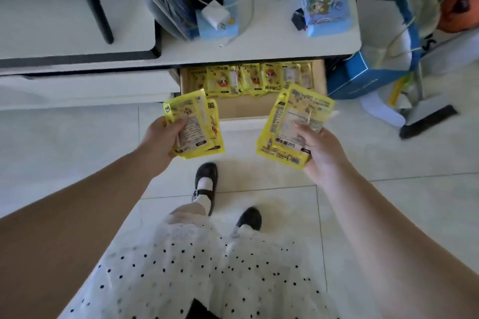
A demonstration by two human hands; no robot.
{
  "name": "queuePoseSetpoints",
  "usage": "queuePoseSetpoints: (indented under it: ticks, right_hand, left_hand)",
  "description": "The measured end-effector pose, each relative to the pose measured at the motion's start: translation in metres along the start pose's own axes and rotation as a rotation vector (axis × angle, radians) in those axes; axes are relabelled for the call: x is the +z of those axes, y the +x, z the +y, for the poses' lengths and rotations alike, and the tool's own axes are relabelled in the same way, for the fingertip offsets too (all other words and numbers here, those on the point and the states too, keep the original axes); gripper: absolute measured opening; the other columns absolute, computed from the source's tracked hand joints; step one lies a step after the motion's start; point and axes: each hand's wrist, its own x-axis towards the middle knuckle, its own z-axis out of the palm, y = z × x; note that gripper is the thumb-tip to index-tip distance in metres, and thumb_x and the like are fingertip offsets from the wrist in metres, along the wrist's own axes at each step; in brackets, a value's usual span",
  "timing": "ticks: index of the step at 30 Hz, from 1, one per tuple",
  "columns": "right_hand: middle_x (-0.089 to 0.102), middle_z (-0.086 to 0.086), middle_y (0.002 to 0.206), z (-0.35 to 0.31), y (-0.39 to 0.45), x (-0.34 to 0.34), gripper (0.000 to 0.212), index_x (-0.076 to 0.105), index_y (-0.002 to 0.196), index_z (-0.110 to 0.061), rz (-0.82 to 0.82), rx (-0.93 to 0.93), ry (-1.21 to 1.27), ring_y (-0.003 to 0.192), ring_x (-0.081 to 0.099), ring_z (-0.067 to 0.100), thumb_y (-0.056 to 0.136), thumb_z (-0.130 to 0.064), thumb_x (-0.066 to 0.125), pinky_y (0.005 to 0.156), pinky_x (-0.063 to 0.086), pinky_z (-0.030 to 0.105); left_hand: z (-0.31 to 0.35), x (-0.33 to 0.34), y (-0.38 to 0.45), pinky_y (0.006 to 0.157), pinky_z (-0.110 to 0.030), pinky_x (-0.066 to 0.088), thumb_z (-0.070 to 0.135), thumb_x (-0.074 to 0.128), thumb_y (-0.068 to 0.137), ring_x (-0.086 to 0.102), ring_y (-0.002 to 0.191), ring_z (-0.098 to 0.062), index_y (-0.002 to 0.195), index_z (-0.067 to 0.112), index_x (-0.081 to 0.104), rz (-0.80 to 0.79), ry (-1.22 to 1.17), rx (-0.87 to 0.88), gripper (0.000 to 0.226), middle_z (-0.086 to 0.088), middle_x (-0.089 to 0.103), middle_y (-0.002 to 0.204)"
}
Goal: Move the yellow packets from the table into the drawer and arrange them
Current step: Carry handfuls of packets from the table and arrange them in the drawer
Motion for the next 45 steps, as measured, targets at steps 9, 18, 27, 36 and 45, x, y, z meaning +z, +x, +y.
queuePoseSetpoints:
  ticks: [9,18,27,36,45]
  right_hand:
    - [0.072,0.007,0.108,0.039,0.242,0.039,0.022,0.067,0.091,-0.02,-0.008,0.009,-0.32,0.109,0.064,0.029,0.073,-0.023,0.08,0.103,0.039,0.061]
    - [0.06,-0.005,0.083,0.094,0.364,0.051,0.023,0.055,0.079,-0.016,-0.06,0.037,-0.651,0.095,0.058,0.015,0.08,-0.024,0.076,0.098,0.042,0.033]
    - [0.053,0.004,0.129,0.097,0.379,0.05,0.068,0.047,0.135,-0.006,-0.029,0.113,-1.013,0.119,0.049,0.025,0.081,-0.039,0.071,0.086,0.034,0.03]
    - [0.053,0.015,0.138,0.1,0.392,0.047,0.067,0.05,0.134,-0.006,0.033,0.045,-1.182,0.123,0.051,0.033,0.081,-0.04,0.072,0.088,0.04,0.036]
    - [0.059,0.015,0.125,0.086,0.383,0.026,0.054,0.057,0.126,-0.002,0.025,-0.009,-1.438,0.093,0.05,0.027,0.088,-0.041,0.063,0.075,0.036,0.029]
  left_hand:
    - [-0.017,0.024,0.214,0.094,-0.053,0.051,0.025,0.057,0.094,0.063,0.101,-0.032,0.101,0.01,0.061,0.0,0.042,0.087,0.017,-0.018,0.063,0.108]
    - [-0.073,0.048,0.335,0.092,-0.044,0.052,0.02,0.059,0.093,0.066,0.098,-0.031,0.101,0.004,0.062,-0.004,0.269,0.057,0.018,-0.017,0.068,0.106]
    - [-0.081,0.043,0.36,0.1,-0.049,0.047,0.018,0.06,0.092,0.063,0.107,-0.031,0.119,0.003,0.057,-0.056,0.322,-0.027,0.031,-0.016,0.066,0.118]
    - [-0.078,0.067,0.347,0.111,-0.052,0.028,0.015,0.041,0.1,0.03,0.138,-0.041,0.151,0.01,0.006,0.172,1.297,0.125,0.062,-0.022,0.016,0.155]
    - [-0.077,0.054,0.342,0.11,-0.051,0.035,0.037,0.07,0.08,0.011,0.145,-0.037,0.151,0.034,0.006,-0.122,1.8,0.571,0.095,-0.006,-0.004,0.16]
